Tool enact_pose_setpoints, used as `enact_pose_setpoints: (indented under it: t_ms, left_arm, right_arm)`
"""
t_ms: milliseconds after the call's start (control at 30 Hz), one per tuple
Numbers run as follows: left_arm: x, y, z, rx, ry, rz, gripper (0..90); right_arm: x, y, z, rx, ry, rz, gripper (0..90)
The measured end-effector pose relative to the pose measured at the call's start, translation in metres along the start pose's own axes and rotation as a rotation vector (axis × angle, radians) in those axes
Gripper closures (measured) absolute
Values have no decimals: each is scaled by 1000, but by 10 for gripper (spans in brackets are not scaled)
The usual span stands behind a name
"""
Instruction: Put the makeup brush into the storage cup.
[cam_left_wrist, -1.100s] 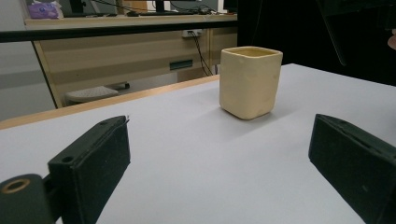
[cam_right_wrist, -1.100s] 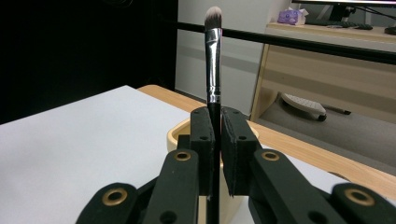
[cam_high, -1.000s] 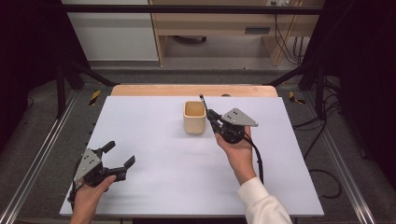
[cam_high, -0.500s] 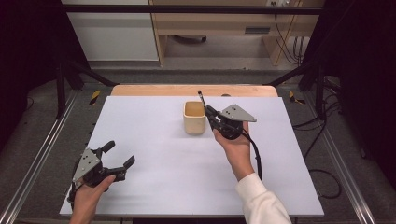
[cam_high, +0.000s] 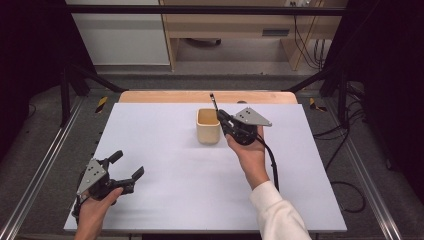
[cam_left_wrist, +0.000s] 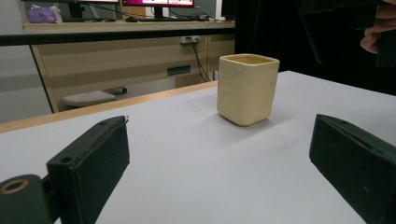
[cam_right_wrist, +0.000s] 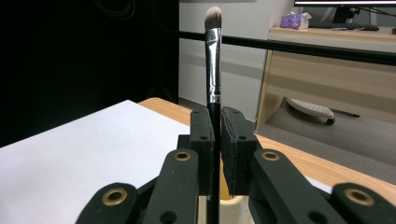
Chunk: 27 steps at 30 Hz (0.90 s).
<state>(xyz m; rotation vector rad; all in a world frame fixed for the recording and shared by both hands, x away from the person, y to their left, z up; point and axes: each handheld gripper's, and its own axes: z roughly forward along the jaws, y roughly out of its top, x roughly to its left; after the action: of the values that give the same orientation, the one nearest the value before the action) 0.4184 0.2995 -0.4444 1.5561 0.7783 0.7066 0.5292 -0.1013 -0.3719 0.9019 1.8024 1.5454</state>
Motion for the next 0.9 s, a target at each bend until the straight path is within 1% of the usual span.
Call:
enact_pose_setpoints:
  t_ms: [267, 400, 467, 633, 900]
  left_arm:
    - [0, 0, 0, 0, -4, -2, 43]
    - [0, 0, 1, 2, -3, -2, 42]
    - [0, 0, 1, 2, -2, -2, 42]
    - [1, 0, 0, 0, 2, -2, 43]
    - [3, 0, -1, -12, 5, -11, 42]
  right_arm:
    - [-2, 4, 3, -7, -2, 11, 836]
    - [-2, 7, 5, -15, 2, -1, 836]
    - [-2, 9, 5, -25, -1, 8, 836]
    - [-4, 9, 6, -25, 0, 23, 836]
    - [-2, 13, 11, -29, 1, 4, 836]
